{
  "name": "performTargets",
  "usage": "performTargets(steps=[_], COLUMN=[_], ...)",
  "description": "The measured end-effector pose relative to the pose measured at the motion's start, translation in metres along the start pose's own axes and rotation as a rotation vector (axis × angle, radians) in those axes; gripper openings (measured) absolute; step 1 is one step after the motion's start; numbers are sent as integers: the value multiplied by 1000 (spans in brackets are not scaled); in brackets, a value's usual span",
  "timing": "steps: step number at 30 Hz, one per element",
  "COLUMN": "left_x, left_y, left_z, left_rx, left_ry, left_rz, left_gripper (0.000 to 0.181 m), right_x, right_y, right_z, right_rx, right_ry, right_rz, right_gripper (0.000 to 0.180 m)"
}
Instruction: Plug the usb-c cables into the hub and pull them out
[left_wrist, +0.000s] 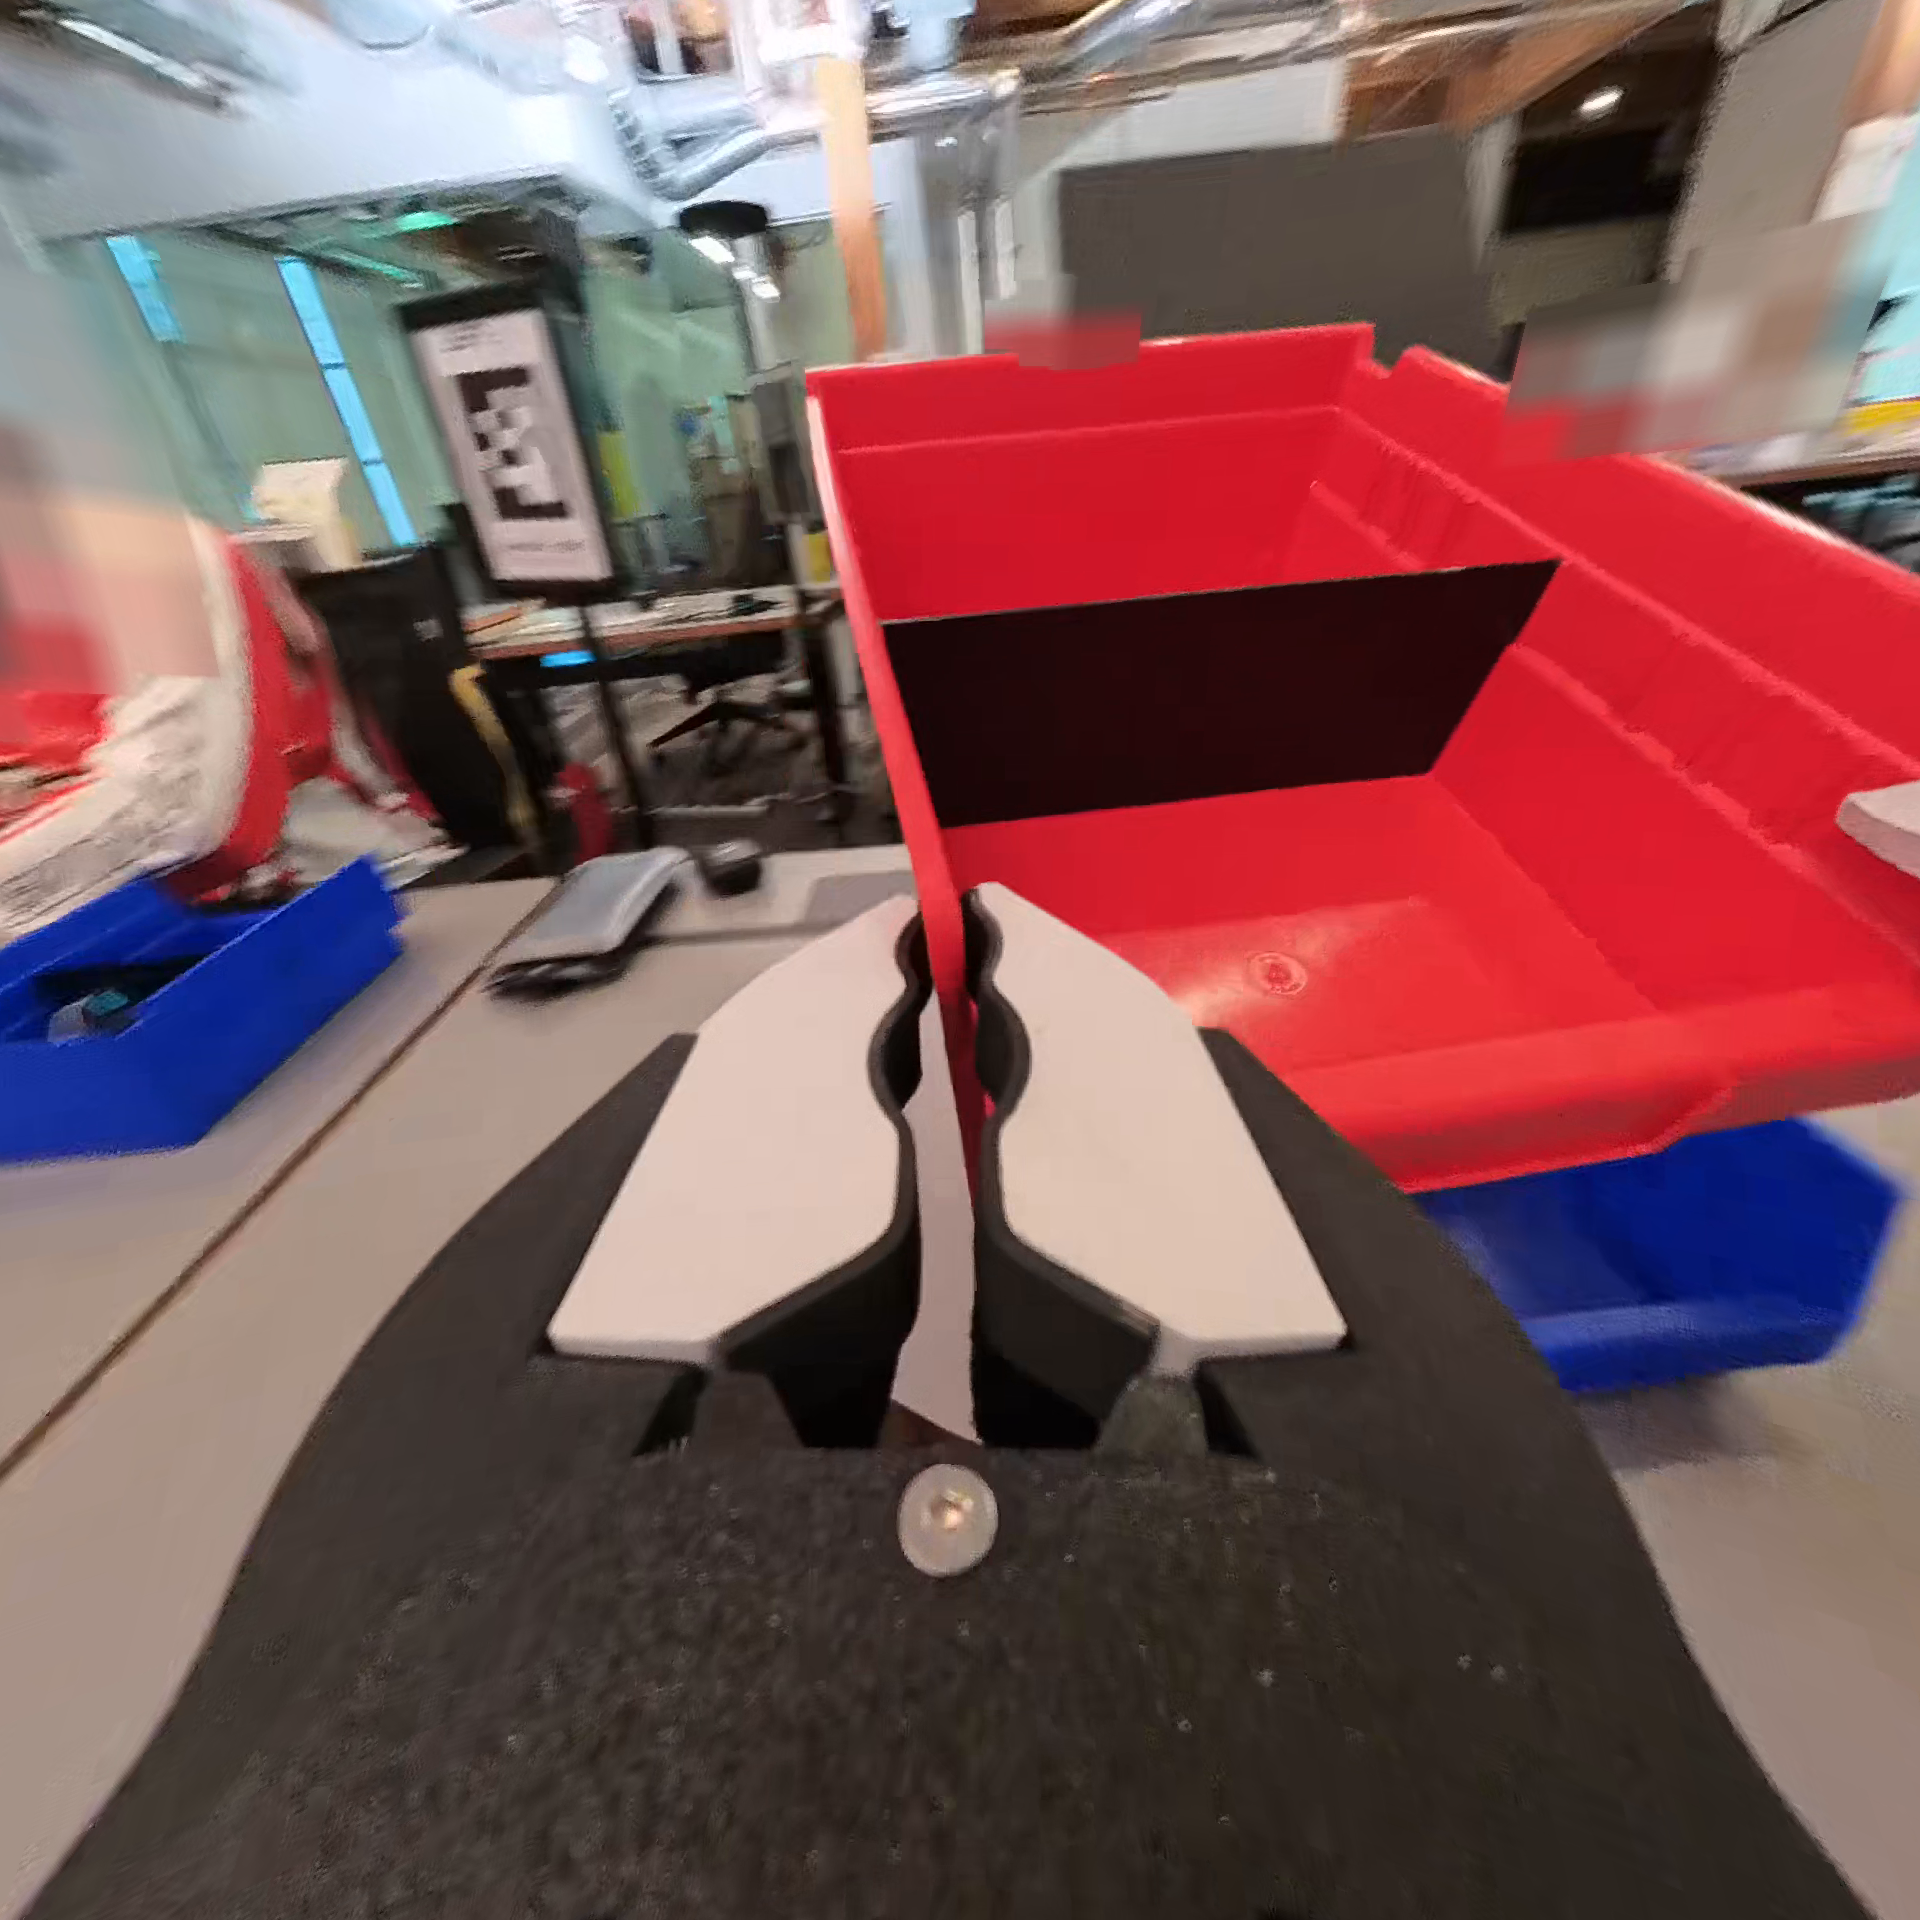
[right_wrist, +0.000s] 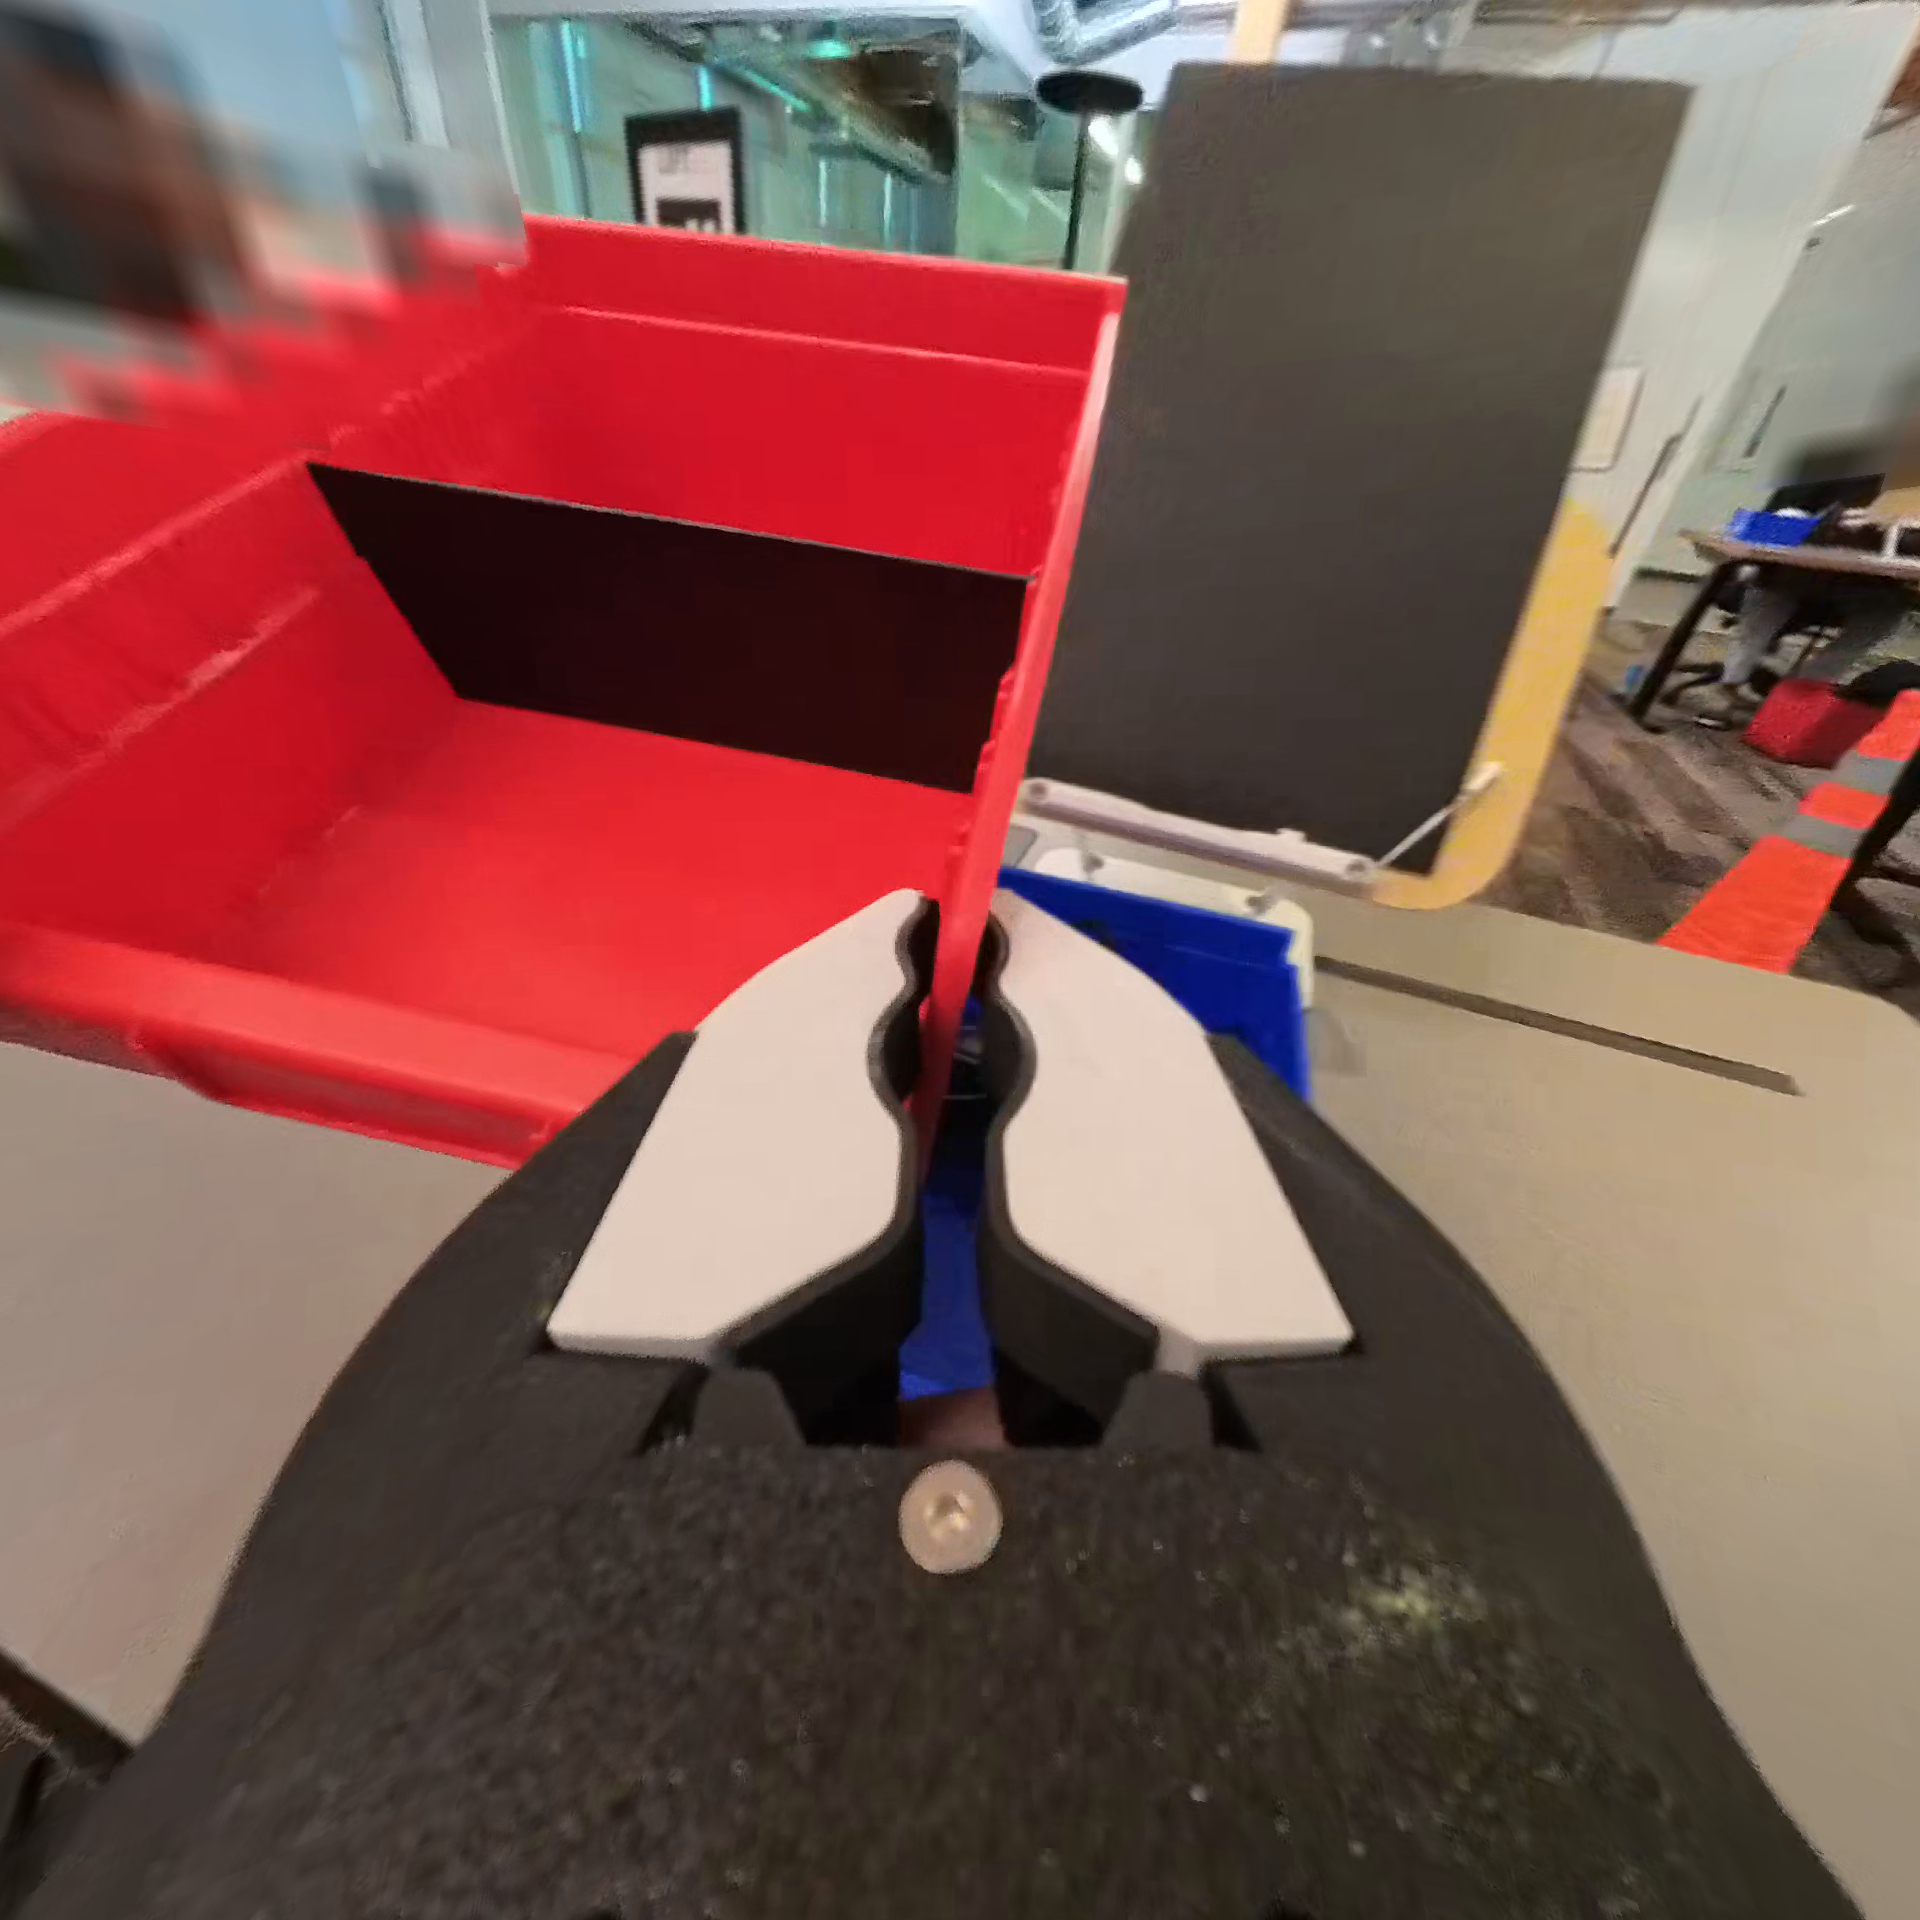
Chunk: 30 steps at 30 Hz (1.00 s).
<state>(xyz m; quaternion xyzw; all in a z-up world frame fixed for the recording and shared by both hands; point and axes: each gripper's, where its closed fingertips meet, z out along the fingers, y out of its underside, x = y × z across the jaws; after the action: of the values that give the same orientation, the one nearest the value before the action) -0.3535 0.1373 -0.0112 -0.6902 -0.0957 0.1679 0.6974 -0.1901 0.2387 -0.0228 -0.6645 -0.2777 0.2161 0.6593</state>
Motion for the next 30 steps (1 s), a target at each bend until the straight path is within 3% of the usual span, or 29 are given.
performTargets(steps=[3,6,10,13,19,26,30], left_x=[89,195,324,384,419,427,432], left_y=[-15,-6,33,68,132,166,165], left_z=[34,55,67,74,95,102,102], left_rx=[-3,-75,-151,-202,-350,-386,-381], left_ry=[143,274,380,398,404,411,459], left_rz=[17,-56,-35,16,10,-5,2], left_gripper=[4,5,6,6,5,8,13], right_x=[90,188,305,356,383,396,400], right_y=[2,24,81,135,196,232,232], right_z=[-22,-49,-83,-94,-86,-66,-64], right_rx=[4,-55,-171,-245,-337,-413,-430], right_ry=[112,238,359,372,316,339,376], right_rz=[13,-17,89,154,178,223,205], right_gripper=[5,8,2,3,3,3,4])
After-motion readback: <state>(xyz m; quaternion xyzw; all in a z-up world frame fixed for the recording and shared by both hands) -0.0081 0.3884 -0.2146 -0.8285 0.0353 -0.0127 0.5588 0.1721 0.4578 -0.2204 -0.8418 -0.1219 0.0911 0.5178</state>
